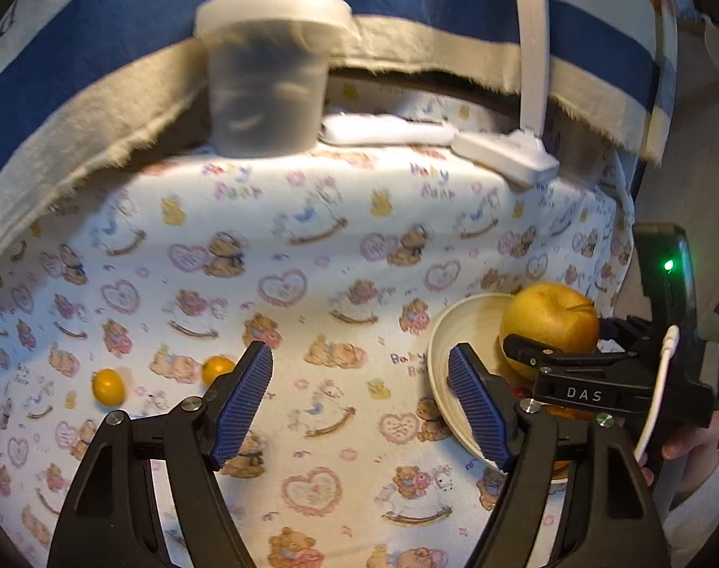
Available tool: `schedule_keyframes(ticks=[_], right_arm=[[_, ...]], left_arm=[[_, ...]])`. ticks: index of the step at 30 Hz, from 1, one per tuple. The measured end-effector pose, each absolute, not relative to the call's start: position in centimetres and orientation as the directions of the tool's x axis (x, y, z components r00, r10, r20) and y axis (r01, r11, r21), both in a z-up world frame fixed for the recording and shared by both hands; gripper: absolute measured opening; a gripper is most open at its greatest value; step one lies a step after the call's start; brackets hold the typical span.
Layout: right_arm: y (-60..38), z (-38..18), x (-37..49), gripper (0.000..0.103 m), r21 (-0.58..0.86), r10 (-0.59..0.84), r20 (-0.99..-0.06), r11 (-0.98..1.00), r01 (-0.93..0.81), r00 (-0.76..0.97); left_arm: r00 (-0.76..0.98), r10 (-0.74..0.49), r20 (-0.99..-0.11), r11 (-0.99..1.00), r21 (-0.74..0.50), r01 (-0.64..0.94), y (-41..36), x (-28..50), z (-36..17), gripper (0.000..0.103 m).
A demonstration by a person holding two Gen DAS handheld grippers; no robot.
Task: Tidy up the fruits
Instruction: 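Lower the pear onto the plate with the right tool while the left tool drops the apple there, then open the right tool off the pear and move both tools to the small yellow fruits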
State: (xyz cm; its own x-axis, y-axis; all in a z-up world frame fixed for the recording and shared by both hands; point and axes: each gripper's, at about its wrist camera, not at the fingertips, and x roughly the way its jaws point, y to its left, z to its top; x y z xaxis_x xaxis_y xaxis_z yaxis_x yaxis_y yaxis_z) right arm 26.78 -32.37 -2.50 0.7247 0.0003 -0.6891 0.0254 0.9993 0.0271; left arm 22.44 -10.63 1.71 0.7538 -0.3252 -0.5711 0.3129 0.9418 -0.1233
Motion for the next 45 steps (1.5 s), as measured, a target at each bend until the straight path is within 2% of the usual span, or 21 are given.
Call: schedule_keyframes(ticks=[5, 11, 15, 18, 26, 29, 31, 34, 39, 45], right_arm=[[-32.1, -1.4, 26.9, 0.090, -0.031, -0.043, -0.691, 0.999, 0.030, 0.721], [-29.1, -0.7, 27.1, 0.091, -0.197, -0.168, -0.674, 0.979, 0.043, 0.720], [-27.8, -0.1, 26.9, 0.090, -0.240, -0.200, -0.654, 0.969, 0.051, 0.729], [-27.5, 2.1, 25.7, 0.090, -0.193, -0.167, -0.600, 0.979, 0.061, 0.783], [-28.0, 8.3, 22.7, 0.091, 0.016, 0.052, -0.516, 0.999, -0.051, 0.855], [-27.3, 9.3, 21.5, 0.091, 0.121, 0.202, -0.427, 0.979, -0.166, 0.881], [-26.6, 9.3, 21.0, 0.091, 0.177, 0.274, -0.369, 0.959, -0.222, 0.888], [-23.3, 9.4, 21.3, 0.091, 0.104, 0.212, -0.394, 0.977, -0.186, 0.894], [-18.8, 8.0, 22.5, 0.091, -0.034, 0.202, -0.437, 0.970, -0.241, 0.876], [-15.3, 5.4, 25.8, 0.091, 0.064, 0.284, -0.570, 0.951, -0.303, 0.771]], left_arm=[[0.796, -0.278, -0.538, 0.955, -0.068, 0.288, -8.0, 22.1, 3.3, 0.076], [0.817, -0.252, -0.519, 0.963, -0.057, 0.262, -5.0, 21.7, 4.4, 0.076], [0.826, -0.243, -0.508, 0.967, -0.061, 0.247, -3.3, 21.3, 4.8, 0.076], [0.826, -0.239, -0.510, 0.969, -0.070, 0.238, -2.4, 21.3, 4.8, 0.076], [0.860, -0.230, -0.456, 0.973, -0.097, 0.209, 0.9, 20.6, 5.7, 0.078], [0.879, -0.229, -0.419, 0.973, -0.131, 0.191, 2.6, 20.4, 5.7, 0.088], [0.894, -0.210, -0.396, 0.975, -0.152, 0.161, 3.7, 20.4, 5.4, 0.103], [0.894, -0.191, -0.405, 0.978, -0.155, 0.138, 5.1, 21.2, 4.8, 0.103], [0.879, -0.154, -0.452, 0.984, -0.154, 0.093, 6.9, 22.7, 3.3, 0.103], [0.845, -0.141, -0.516, 0.986, -0.148, 0.074, 7.7, 24.0, 1.0, 0.103]])
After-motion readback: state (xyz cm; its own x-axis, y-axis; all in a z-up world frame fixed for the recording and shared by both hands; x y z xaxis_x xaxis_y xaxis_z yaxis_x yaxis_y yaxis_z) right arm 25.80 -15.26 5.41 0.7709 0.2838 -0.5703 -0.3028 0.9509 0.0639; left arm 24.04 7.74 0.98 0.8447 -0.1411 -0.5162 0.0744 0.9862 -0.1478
